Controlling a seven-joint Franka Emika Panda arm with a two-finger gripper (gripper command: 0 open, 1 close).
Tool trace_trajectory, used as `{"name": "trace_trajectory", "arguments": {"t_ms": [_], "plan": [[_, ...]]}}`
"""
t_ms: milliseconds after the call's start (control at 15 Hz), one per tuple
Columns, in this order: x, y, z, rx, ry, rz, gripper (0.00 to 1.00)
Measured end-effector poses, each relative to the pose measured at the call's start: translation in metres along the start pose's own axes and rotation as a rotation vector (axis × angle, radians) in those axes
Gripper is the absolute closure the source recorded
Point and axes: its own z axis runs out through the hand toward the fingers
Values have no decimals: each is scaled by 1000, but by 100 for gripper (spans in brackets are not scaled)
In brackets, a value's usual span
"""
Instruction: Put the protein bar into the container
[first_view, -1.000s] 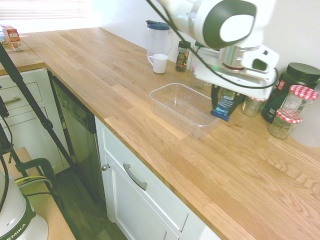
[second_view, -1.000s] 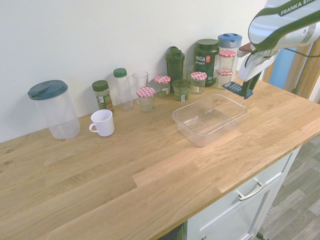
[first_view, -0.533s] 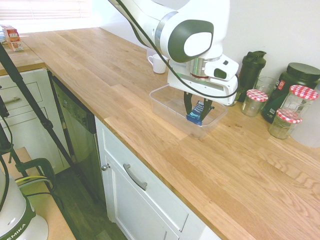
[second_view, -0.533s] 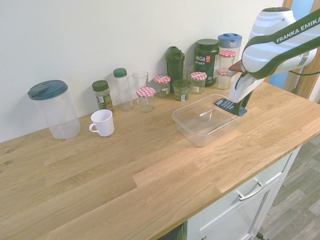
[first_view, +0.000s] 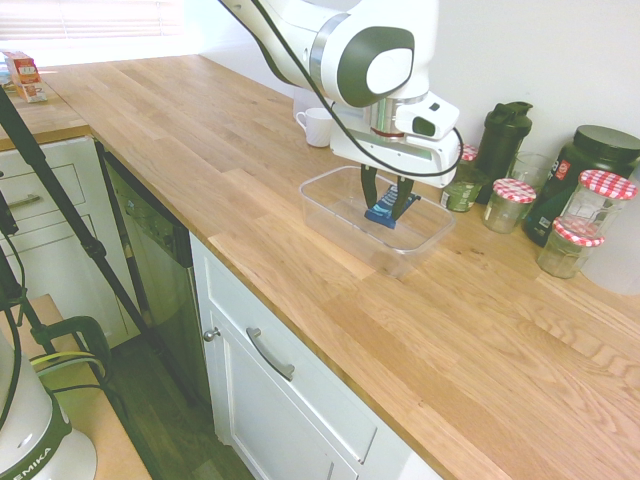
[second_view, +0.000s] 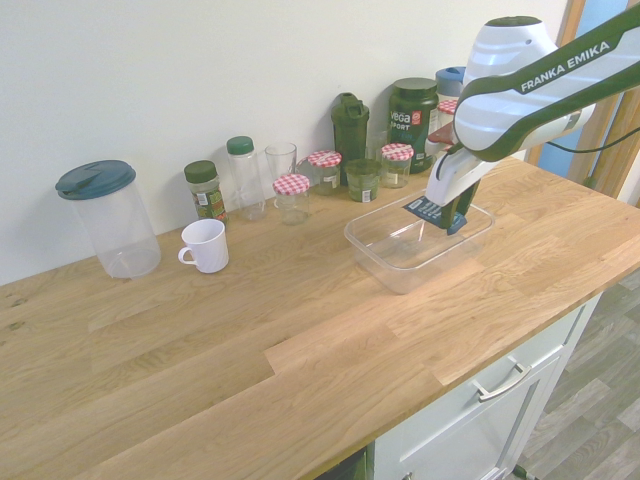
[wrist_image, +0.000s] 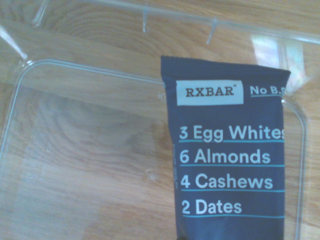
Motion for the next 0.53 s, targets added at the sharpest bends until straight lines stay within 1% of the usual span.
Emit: {"name": "trace_trajectory", "arguments": {"t_ms": [333,533], "plan": [[10,-12,-5,-3,-1,7,0],[16,-15,-16,-4,-5,9,0]]}}
